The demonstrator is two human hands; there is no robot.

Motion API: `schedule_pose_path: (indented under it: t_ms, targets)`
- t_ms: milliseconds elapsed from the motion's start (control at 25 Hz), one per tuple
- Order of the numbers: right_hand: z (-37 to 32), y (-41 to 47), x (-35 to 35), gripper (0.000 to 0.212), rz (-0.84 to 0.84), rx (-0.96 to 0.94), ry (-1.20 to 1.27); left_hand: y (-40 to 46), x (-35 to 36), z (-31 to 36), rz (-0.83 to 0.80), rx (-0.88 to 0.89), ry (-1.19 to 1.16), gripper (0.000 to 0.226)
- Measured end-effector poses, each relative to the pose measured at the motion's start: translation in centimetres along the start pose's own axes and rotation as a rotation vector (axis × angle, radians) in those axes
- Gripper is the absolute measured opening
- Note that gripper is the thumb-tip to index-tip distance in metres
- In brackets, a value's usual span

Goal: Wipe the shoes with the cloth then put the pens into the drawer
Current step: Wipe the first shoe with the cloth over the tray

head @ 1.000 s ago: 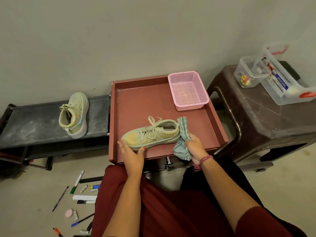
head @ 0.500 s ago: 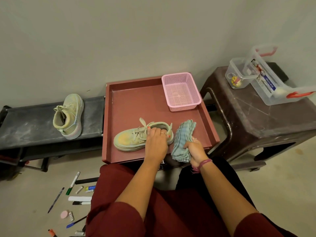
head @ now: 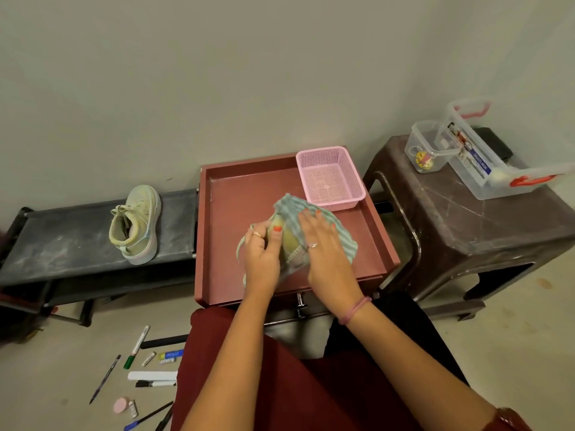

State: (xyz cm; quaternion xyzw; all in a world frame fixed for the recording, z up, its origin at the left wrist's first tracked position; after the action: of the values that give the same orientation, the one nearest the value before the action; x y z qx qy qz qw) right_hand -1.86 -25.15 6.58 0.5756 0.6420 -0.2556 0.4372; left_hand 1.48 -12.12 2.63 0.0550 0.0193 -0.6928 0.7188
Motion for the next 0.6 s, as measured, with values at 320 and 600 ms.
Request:
schedule_pose_path:
  t_ms: [320, 600]
  targets:
    - [0.9, 2.6, -2.7, 0.061, -0.429, -0.021, 0.146, -0.2, 0.9, 0.9, 0.047, -0.054, -0.338, 0.017]
    - [-3.0, -0.7, -0.9, 0.066, -0.194, -0.33, -0.305, 0.6, 0.0, 0.3, 0.024, -0.136, -0.567, 0.022]
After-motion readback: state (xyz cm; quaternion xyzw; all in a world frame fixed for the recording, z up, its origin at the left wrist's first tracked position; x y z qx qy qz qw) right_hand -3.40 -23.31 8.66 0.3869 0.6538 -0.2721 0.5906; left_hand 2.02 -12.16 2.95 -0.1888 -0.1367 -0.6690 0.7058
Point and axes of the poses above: each hand's wrist, its own y-axis towards the middle knuckle, its own x-axis out of the palm, z = x × y, the point moved 8 cm from there along y, towards the middle knuckle, and after that the axes turned 8 degrees about -z, right-handed, at the moved point
